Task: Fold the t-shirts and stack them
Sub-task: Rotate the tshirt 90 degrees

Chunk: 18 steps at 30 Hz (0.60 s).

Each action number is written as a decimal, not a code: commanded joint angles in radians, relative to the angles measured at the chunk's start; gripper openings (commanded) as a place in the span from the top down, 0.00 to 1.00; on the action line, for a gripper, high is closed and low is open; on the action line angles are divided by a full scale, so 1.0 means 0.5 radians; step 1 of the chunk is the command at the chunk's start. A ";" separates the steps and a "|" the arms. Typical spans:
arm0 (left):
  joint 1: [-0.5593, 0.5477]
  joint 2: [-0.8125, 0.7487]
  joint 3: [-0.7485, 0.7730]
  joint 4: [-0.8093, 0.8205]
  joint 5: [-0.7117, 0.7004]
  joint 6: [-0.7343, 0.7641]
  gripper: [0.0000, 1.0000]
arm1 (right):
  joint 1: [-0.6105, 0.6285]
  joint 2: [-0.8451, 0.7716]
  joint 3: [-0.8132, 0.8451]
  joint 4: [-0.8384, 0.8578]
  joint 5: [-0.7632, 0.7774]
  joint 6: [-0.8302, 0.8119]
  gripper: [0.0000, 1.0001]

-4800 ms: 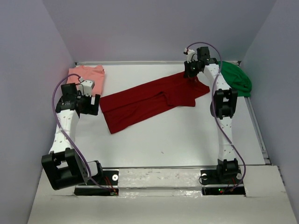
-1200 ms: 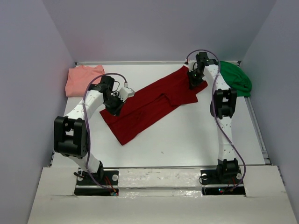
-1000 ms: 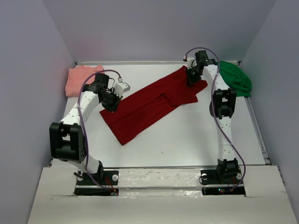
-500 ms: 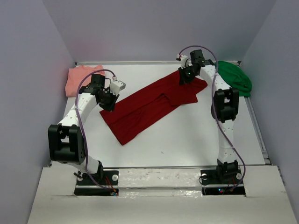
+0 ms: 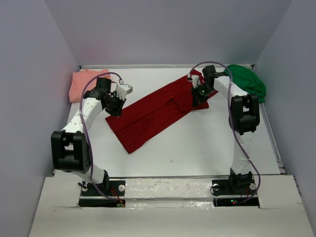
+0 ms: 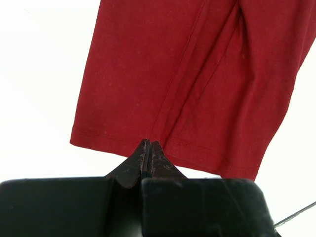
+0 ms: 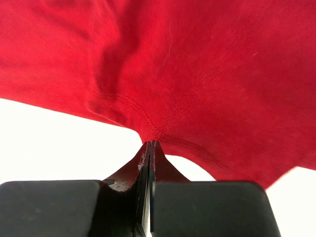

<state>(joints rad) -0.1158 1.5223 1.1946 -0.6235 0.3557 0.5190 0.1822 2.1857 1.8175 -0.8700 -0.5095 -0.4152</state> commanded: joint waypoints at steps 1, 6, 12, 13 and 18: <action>0.017 -0.029 0.041 0.035 0.000 -0.038 1.00 | -0.002 0.074 0.046 -0.049 -0.052 -0.084 1.00; 0.017 -0.010 0.041 0.035 0.016 -0.044 1.00 | 0.065 0.188 0.227 -0.101 -0.079 -0.096 1.00; 0.017 0.014 0.065 0.023 0.019 -0.047 1.00 | 0.170 0.267 0.341 -0.184 -0.033 -0.142 1.00; 0.017 0.014 0.068 0.023 0.031 -0.044 1.00 | 0.194 0.283 0.347 -0.193 0.006 -0.148 1.00; 0.017 -0.004 0.050 0.017 0.028 -0.044 1.00 | 0.212 0.405 0.408 -0.205 0.218 -0.154 1.00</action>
<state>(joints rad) -0.1146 1.5295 1.1946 -0.6140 0.3561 0.5072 0.2867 2.3405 1.9774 -0.9436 -0.4778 -0.4767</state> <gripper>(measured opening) 0.011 0.009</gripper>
